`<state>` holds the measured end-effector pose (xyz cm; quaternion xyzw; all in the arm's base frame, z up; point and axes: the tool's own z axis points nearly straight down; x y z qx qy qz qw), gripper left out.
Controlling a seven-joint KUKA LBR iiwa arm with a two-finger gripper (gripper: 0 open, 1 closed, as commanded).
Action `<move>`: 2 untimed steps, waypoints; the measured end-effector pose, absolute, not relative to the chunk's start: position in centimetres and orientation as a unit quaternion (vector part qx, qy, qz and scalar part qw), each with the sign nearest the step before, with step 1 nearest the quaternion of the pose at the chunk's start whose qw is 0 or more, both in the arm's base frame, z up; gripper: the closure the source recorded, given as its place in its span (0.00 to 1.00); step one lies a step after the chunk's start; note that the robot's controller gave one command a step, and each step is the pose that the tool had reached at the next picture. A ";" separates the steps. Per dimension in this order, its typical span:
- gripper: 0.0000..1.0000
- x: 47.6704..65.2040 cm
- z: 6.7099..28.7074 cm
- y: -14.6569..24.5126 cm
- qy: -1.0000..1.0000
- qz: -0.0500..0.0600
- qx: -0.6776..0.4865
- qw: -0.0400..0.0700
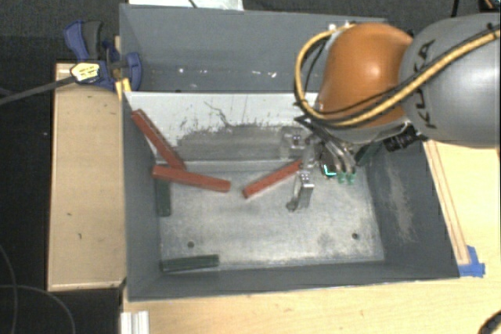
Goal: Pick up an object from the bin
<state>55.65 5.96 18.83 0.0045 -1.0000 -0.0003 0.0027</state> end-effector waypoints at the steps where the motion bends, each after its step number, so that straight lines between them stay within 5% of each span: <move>1: 0.00 58.3 6.6 5.4 -1.000 0.000 -0.006 0.002; 2: 1.00 58.5 7.1 5.4 -1.000 -0.001 -0.007 -0.001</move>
Offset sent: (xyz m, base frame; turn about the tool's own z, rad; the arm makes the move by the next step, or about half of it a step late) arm 0.0277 -0.0059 -0.1183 0.0277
